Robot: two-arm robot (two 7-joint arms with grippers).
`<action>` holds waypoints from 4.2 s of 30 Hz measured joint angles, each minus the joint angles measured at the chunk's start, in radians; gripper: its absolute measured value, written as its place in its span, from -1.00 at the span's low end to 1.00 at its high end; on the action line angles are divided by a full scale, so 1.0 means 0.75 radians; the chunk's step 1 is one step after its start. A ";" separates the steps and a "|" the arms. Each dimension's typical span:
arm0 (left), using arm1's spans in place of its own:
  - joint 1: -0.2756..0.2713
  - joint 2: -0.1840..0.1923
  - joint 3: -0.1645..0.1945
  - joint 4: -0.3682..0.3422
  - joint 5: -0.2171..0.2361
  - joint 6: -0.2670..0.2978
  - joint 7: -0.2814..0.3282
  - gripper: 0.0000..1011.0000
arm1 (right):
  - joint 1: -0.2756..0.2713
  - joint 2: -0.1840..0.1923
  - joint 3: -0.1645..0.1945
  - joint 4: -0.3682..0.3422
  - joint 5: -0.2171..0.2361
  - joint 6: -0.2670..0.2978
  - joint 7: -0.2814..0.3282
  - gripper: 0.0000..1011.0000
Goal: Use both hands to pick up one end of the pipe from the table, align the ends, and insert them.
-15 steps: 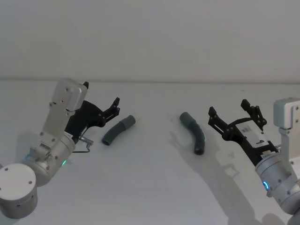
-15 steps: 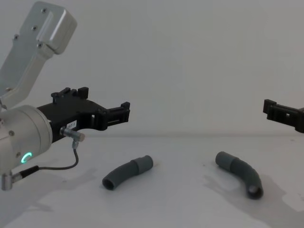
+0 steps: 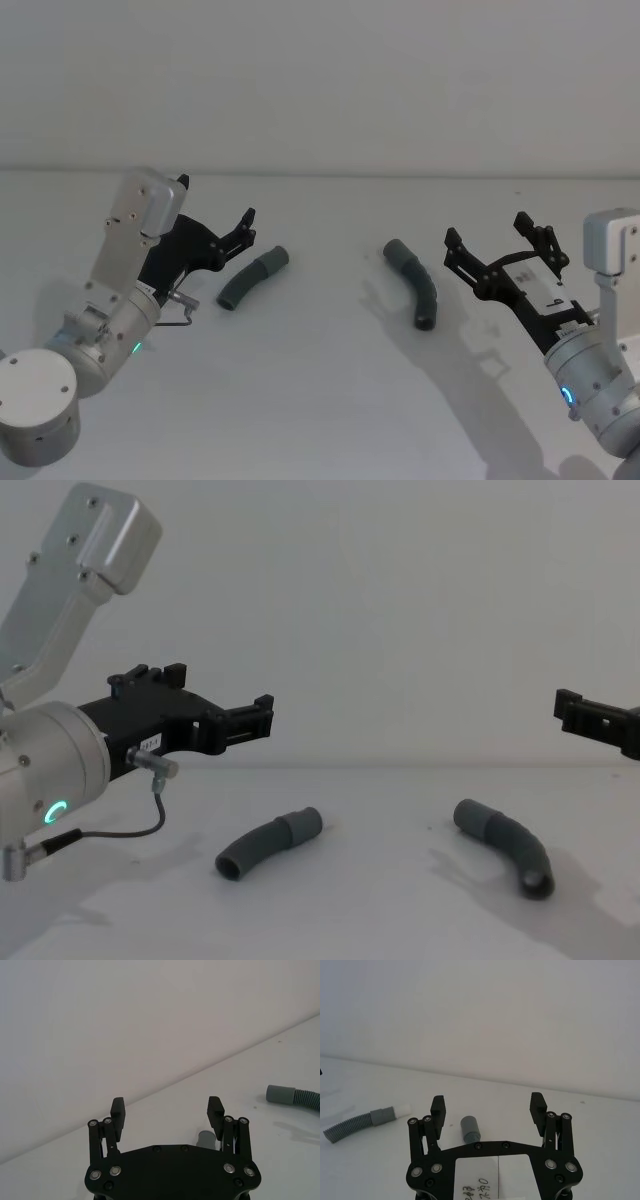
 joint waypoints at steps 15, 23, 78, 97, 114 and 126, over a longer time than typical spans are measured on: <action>0.000 0.000 0.000 0.000 0.000 0.001 -0.002 0.98 | 0.000 0.000 0.000 0.000 0.000 0.000 0.000 0.98; -0.016 0.016 0.005 0.006 -0.016 0.047 -0.059 0.98 | 0.000 0.000 0.000 0.000 0.000 0.000 0.000 0.98; -0.391 0.023 0.117 0.301 -0.083 0.671 -0.575 0.98 | 0.000 0.000 0.000 0.000 0.000 0.000 0.000 0.98; -0.486 -0.057 0.137 0.443 -0.067 0.730 -0.607 0.98 | 0.000 0.000 0.000 0.000 0.000 0.000 0.000 0.98; -0.547 -0.102 0.155 0.534 -0.038 0.746 -0.639 0.98 | 0.000 0.000 0.000 0.000 0.000 0.000 0.000 0.98; -0.575 -0.125 0.161 0.583 -0.033 0.758 -0.664 0.98 | 0.000 0.000 0.000 0.000 0.000 0.000 0.000 0.98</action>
